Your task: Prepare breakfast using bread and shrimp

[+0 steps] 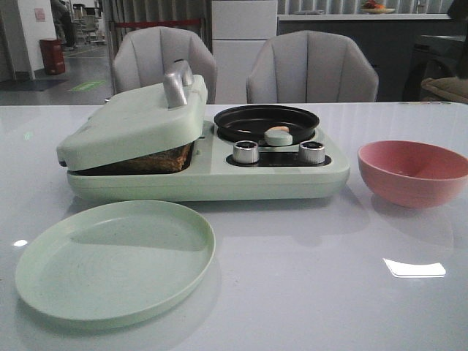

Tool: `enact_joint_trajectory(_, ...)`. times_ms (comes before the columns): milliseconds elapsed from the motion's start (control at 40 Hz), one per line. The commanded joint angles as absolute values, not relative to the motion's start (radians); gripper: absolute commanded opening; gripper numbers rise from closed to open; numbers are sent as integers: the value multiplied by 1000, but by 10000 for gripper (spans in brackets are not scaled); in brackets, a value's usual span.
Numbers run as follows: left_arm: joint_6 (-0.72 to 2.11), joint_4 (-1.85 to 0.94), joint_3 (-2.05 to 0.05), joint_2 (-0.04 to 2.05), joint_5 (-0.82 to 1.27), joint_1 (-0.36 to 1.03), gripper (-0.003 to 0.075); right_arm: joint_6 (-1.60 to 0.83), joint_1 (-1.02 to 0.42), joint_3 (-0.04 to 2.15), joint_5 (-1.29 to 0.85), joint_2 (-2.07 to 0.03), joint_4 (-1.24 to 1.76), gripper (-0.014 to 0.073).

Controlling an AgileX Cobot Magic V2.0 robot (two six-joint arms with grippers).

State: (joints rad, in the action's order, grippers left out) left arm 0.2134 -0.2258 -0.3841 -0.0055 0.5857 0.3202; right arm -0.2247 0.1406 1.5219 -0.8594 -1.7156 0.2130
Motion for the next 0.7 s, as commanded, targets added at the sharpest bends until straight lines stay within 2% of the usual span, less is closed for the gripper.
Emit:
enact_joint_trajectory(0,206,-241,-409,-2,506,322,112,-254,100,1526,-788,-1570,260,454)
enact_joint_trajectory(200,206,-241,-409,-2,506,322,112,-290,-30,1419,-645,-1346,264,454)
enact_joint_trajectory(325,206,-241,-409,-2,506,322,112,-289,-55,1326,-586,-1214,265,454)
enact_joint_trajectory(526,206,-241,-409,-2,506,322,112,-289,-60,1059,-390,-1004,325,454)
enact_joint_trajectory(676,206,-241,-409,-2,506,322,112,-289,-118,854,-217,-835,335,454)
